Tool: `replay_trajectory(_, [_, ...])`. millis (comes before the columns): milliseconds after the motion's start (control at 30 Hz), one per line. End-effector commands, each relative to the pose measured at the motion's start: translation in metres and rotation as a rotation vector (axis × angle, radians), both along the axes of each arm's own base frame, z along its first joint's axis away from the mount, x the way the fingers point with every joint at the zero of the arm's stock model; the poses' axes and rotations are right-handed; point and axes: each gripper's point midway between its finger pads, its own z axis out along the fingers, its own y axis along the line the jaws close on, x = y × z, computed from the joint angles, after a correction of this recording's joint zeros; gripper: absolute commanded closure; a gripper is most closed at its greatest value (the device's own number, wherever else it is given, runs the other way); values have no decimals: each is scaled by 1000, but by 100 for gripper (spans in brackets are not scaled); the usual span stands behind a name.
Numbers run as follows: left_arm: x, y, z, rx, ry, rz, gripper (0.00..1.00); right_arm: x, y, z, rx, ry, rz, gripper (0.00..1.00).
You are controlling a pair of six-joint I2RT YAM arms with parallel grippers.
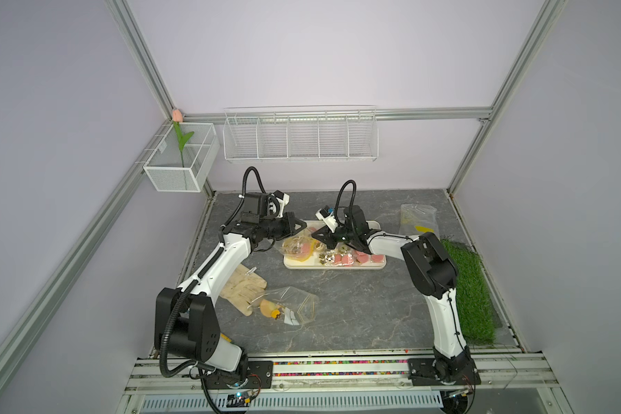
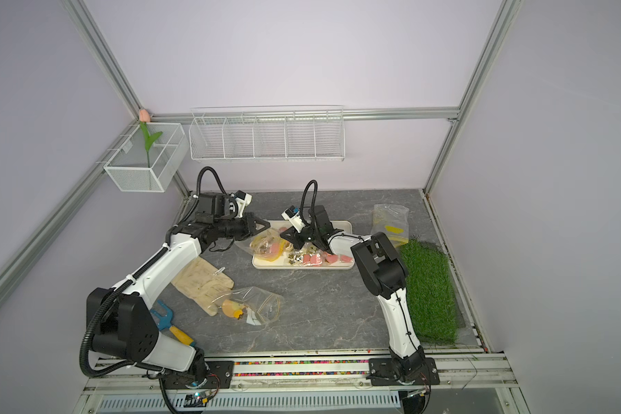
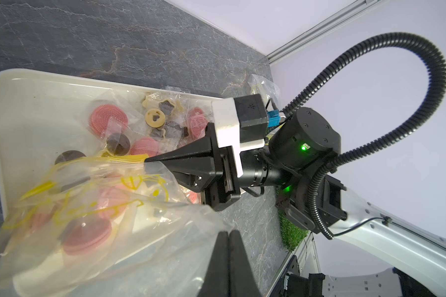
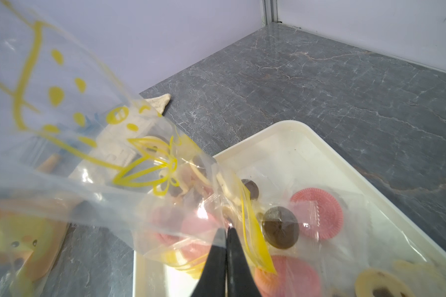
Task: Pour cookies out of the ziploc bag
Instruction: 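Pour the cookies out of the ziploc bag onto the tray.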
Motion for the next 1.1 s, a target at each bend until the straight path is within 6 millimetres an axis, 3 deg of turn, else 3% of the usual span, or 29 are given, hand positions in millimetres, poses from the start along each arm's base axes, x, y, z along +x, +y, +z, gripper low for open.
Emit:
replay_trajectory(0, [3,-4,16,-4,-45,-3,100,5,-9,34,18,-74,-69,93])
replay_trajectory(700, [16,-29,17,-54,-55,-10,100,8,-49,42,-62,-109,-278,93])
replay_trajectory(900, [16,-35,18,-62,-56,-33,100,-4,-44,43,-22,-92,-175,91])
replay_trajectory(933, [15,-36,19,-61,-59,-38,100,-6,-42,41,-16,-90,-151,88])
replay_trajectory(1000, [12,-35,19,-54,-68,-48,100,-8,-39,38,0,-80,-109,55])
replay_trajectory(1067, [9,-35,18,-53,-68,-66,100,-8,-37,36,20,-74,-71,42])
